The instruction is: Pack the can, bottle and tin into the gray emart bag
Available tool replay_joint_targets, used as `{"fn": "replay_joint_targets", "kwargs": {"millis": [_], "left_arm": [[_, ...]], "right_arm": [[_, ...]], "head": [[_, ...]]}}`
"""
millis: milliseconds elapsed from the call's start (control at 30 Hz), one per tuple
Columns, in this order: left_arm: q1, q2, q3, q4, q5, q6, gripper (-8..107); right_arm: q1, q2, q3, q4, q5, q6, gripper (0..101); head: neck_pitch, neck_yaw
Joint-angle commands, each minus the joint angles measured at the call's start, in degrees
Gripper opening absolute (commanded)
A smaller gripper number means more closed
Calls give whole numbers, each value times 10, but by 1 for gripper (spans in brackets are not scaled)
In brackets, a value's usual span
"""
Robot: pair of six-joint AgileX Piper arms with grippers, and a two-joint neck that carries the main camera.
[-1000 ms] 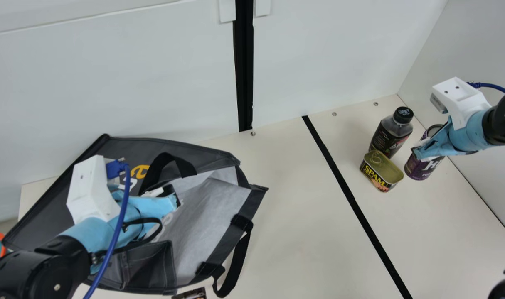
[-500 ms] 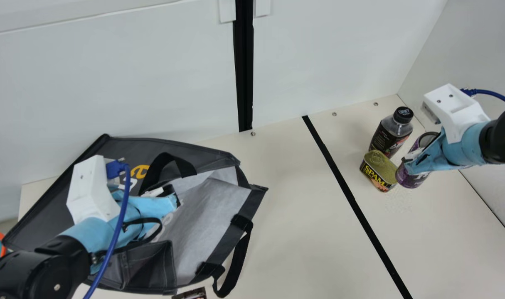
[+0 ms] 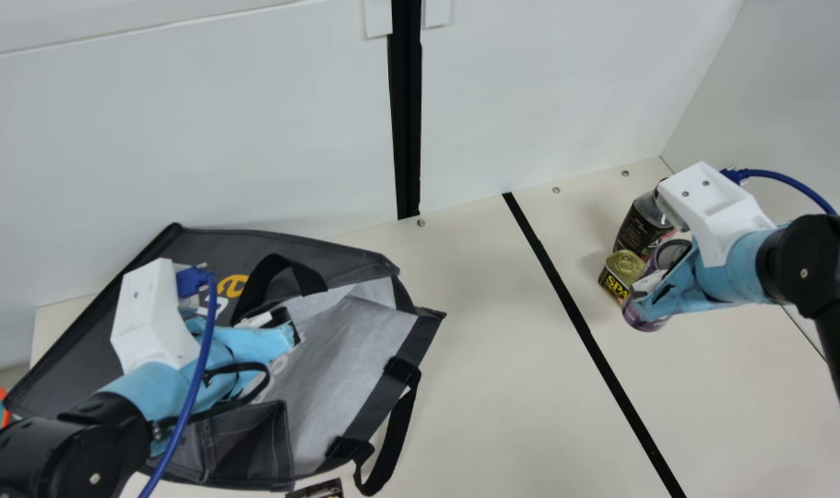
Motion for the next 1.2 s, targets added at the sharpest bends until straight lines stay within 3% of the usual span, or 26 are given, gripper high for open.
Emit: {"fn": "replay_joint_targets", "kwargs": {"millis": [0, 400, 1167], "left_arm": [[0, 0, 0, 0, 0, 0, 10], [0, 0, 0, 0, 0, 0, 10], [0, 0, 0, 0, 0, 0, 10]], "right_arm": [[10, -4, 4, -1, 1, 5, 0], [68, -27, 19, -10, 11, 30, 0], [184, -37, 13, -7, 37, 48, 0]], "head": [[-13, 0], [-13, 0], [-13, 0]]}}
